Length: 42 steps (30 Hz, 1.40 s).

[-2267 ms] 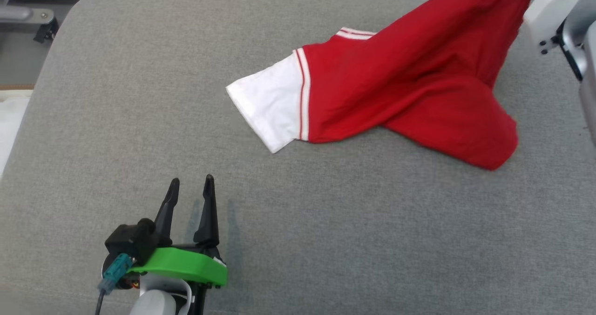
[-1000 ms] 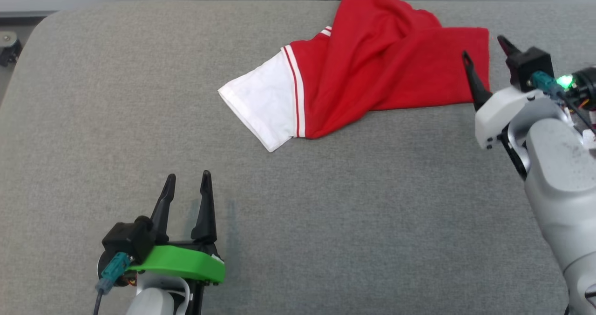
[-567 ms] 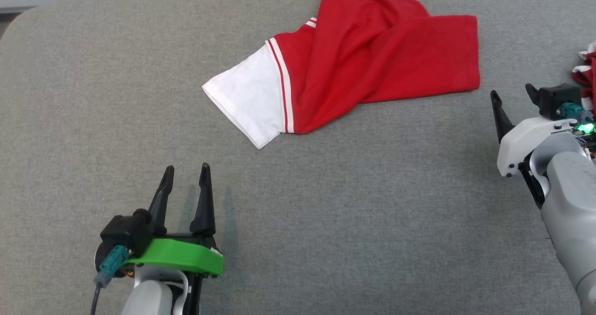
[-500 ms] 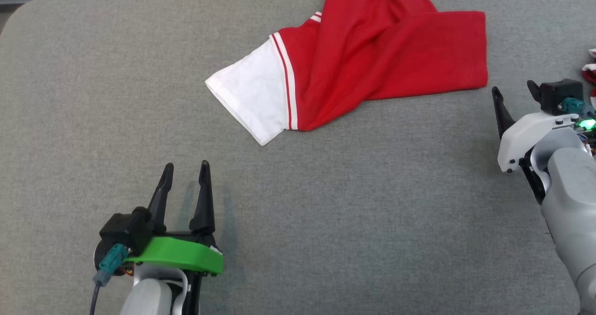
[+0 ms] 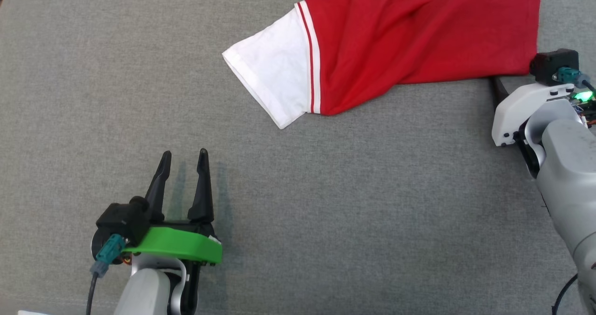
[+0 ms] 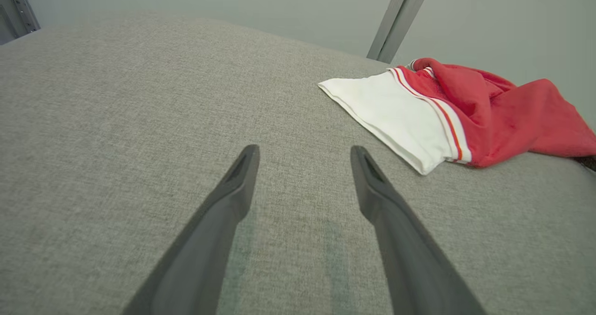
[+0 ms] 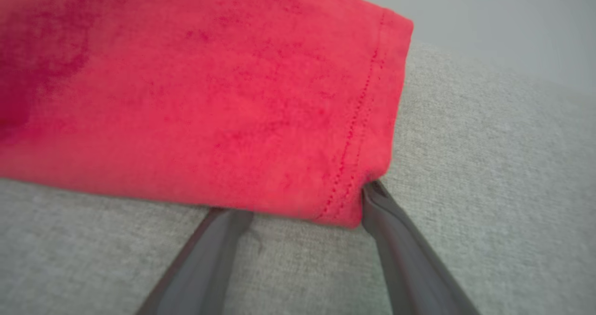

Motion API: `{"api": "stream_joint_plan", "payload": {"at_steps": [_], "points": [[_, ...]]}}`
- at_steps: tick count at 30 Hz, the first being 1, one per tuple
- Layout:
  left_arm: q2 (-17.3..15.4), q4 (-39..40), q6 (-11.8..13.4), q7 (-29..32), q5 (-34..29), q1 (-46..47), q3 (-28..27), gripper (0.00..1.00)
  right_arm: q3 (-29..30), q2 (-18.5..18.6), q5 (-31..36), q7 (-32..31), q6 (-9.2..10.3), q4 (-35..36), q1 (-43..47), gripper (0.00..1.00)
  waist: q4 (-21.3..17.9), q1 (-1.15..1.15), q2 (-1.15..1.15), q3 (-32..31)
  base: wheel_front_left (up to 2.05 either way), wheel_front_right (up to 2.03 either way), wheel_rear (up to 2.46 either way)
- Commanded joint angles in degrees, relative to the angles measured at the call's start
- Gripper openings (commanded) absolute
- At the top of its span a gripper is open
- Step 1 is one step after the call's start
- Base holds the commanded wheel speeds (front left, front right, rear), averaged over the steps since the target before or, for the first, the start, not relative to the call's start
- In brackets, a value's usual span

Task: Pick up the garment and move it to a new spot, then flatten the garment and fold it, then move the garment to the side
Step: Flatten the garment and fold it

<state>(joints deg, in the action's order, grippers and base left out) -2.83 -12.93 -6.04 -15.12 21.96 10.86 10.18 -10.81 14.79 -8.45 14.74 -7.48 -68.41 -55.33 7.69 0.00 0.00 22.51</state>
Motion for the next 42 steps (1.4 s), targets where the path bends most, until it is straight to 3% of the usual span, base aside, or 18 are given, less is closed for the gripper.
{"api": "stream_joint_plan", "payload": {"at_steps": [1,2,3,7,20,26,31,36,42], "points": [[-0.14,0.14,-0.12,-0.02,-0.27,0.83,-0.23,1.0,-1.12,-0.81,-0.69,-0.08,-0.01,-0.44,0.24,0.29,0.14,0.0,0.0,0.28,0.0,0.0,0.0],[-0.14,0.12,-0.07,-0.02,-0.25,0.85,-0.3,1.0,-1.82,-0.92,-0.99,0.01,-0.01,-0.05,0.04,0.2,0.04,0.0,0.0,0.23,0.0,0.0,0.0],[-0.14,0.12,0.02,-0.02,-0.29,0.74,-0.42,1.0,-2.56,-1.1,-1.46,0.11,-0.01,0.69,-0.21,0.0,-0.2,0.0,0.0,0.09,0.0,0.0,0.0],[-0.14,0.02,0.21,-0.02,-0.29,0.03,-0.56,1.0,-4.89,-0.81,-3.08,0.44,0.03,5.44,0.44,0.0,-1.15,0.0,0.0,-0.98,0.0,0.0,0.0],[-0.14,-1.25,0.07,-0.02,-0.37,-3.05,-1.57,1.0,-13.86,2.46,-11.02,0.43,0.03,31.26,14.46,0.0,-6.39,0.0,0.0,-8.64,0.0,0.0,0.0],[-0.14,-1.7,0.03,-0.02,-0.08,-5.08,-2.18,1.0,-16.69,5.51,-17.73,-5.8,0.03,45.69,21.63,0.0,-8.59,0.0,0.0,-12.87,0.0,0.0,0.0],[-0.15,-1.59,0.16,-0.02,0.25,-6.5,-2.26,1.0,-13.79,8.32,-21.0,-13.5,0.03,59.53,29.0,0.0,-9.72,0.0,0.0,-15.52,0.0,0.0,0.0],[-0.15,-1.37,0.21,-0.02,0.29,-7.3,-2.36,1.0,-6.33,8.82,-21.61,-21.47,0.03,70.68,37.82,0.0,-10.33,0.0,0.0,-16.62,0.0,0.0,0.0],[-0.16,-1.25,0.08,-0.02,0.29,-7.2,-1.99,1.0,-1.01,5.87,-19.87,-27.62,0.02,71.4,46.48,0.0,-10.13,0.0,0.0,-16.08,0.0,0.0,0.0]]}}
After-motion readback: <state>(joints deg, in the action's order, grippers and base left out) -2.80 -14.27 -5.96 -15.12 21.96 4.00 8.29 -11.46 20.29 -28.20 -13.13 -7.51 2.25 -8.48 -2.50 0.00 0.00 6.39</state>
